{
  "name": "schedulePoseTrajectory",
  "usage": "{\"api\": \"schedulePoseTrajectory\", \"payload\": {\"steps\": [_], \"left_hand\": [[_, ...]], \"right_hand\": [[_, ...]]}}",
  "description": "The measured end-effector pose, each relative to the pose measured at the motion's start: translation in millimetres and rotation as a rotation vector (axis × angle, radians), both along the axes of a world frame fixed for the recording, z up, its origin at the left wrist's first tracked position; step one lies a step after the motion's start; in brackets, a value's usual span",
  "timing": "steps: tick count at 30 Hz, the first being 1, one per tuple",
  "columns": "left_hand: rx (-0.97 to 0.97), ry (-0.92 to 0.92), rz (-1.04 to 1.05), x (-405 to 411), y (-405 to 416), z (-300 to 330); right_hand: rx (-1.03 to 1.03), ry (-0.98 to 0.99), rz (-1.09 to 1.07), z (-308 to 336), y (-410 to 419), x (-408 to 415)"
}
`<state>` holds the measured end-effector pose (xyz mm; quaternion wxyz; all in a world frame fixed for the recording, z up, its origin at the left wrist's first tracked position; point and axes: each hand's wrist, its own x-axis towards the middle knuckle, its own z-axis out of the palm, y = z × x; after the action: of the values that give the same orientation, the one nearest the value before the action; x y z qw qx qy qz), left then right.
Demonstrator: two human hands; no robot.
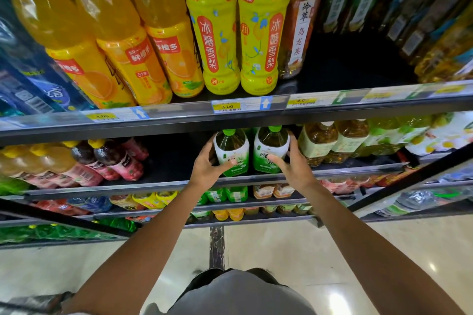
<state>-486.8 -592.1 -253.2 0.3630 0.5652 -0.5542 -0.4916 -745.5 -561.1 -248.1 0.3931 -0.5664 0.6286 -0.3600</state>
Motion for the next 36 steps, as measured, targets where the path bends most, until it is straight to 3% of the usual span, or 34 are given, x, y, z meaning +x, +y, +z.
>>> {"api": "schedulePoseTrajectory", "payload": {"steps": [8, 21, 28, 36], "left_hand": [[-0.093, 0.085, 0.034, -17.0, 29.6, 4.5], [-0.031, -0.021, -0.046, -24.4, 16.5, 7.2], [-0.215, -0.121, -0.050, -36.0, 41.8, 3.6], [-0.122, -0.159, -0.120, -27.2, 41.5, 10.9]], "right_hand": [[0.013, -0.212, -0.103, -0.3, 27.5, 25.1], [0.045, -0.224, -0.075, 1.7, 11.9, 19.1], [-0.042, -0.156, -0.070, 4.2, 25.4, 27.7], [-0.022, -0.185, -0.025, 0.1, 19.5, 16.0]]}}
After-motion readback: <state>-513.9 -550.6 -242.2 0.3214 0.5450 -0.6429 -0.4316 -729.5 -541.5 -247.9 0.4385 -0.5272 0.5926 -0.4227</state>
